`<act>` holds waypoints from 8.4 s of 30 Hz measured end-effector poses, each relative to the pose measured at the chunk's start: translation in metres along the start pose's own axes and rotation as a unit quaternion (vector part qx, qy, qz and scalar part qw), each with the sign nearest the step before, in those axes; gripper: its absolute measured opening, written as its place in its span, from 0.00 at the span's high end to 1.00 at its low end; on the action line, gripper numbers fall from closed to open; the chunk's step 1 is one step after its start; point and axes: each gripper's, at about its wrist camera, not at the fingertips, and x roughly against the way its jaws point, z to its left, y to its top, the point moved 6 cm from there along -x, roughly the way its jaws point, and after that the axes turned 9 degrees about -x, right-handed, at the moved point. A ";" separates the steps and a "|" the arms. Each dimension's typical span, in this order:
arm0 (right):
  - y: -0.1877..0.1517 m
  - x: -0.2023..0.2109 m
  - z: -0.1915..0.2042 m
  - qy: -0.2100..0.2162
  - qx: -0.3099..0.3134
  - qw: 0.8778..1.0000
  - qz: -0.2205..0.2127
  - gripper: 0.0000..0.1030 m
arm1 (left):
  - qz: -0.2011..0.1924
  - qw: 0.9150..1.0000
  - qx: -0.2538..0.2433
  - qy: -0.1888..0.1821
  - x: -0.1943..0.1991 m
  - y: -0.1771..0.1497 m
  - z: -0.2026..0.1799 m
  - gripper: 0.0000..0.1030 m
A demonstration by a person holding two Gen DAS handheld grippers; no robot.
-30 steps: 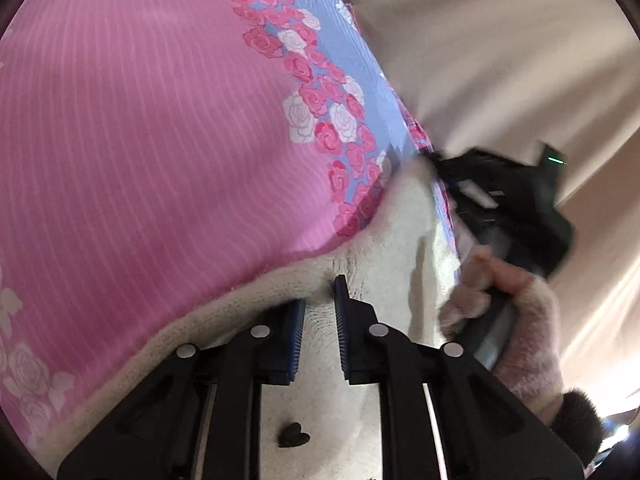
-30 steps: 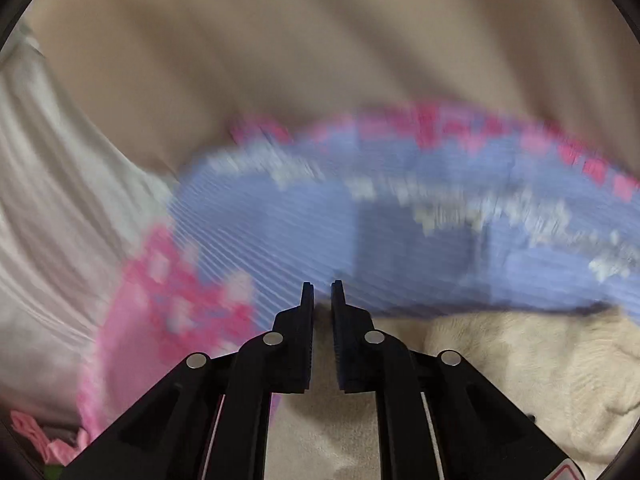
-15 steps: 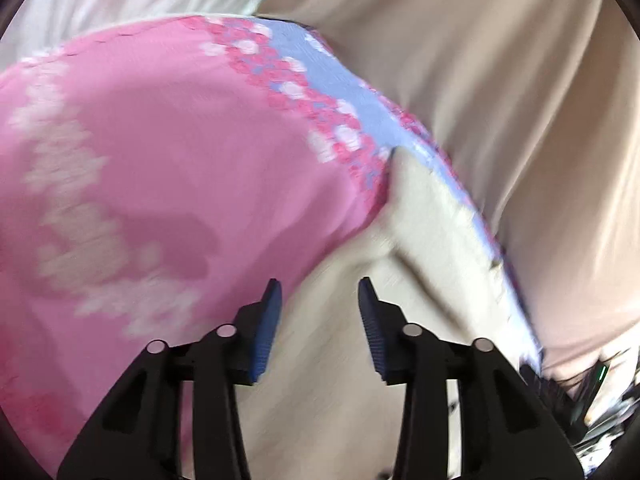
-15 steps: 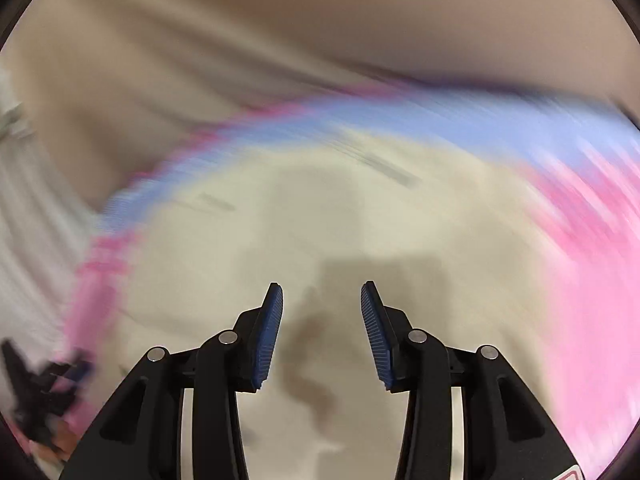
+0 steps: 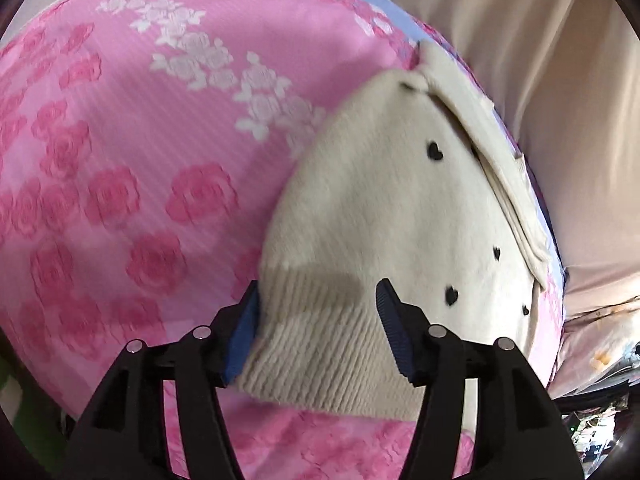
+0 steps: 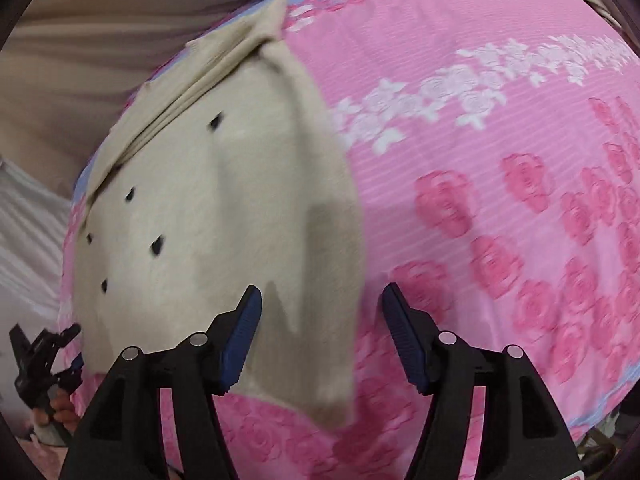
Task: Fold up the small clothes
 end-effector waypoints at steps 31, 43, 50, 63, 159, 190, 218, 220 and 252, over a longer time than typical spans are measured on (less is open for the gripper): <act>-0.090 0.069 -0.097 -0.051 0.083 0.977 0.188 0.94 | 0.170 0.984 0.044 -0.019 0.056 -0.138 -0.007 0.90; 0.063 0.113 -0.031 0.106 0.025 0.994 0.029 0.94 | -0.015 0.997 0.005 -0.077 0.109 -0.006 -0.085 0.90; 0.176 0.086 0.028 0.167 0.009 0.984 -0.067 0.94 | -0.082 0.993 -0.009 -0.085 0.065 0.103 -0.146 0.90; 0.270 -0.004 0.060 0.140 -0.028 0.988 -0.052 0.94 | -0.081 0.997 -0.008 -0.015 -0.035 0.189 -0.165 0.90; 0.226 -0.040 -0.018 0.041 0.052 0.997 0.049 0.35 | -0.016 0.994 0.054 0.094 -0.019 0.069 -0.058 0.41; 0.245 0.130 -0.040 0.074 0.004 0.988 -0.137 0.65 | 0.030 0.987 -0.145 -0.058 -0.012 0.106 -0.241 0.80; 0.147 0.080 -0.131 -0.009 -0.053 0.998 -0.042 0.62 | 0.072 0.997 0.029 -0.029 -0.032 -0.031 -0.097 0.85; 0.145 0.088 -0.121 0.011 -0.041 0.997 -0.061 0.44 | 0.047 0.998 0.018 -0.029 -0.018 -0.024 -0.105 0.78; 0.257 0.044 -0.034 -0.026 0.046 0.994 -0.094 0.81 | -0.009 0.985 -0.144 0.100 -0.077 0.107 -0.206 0.86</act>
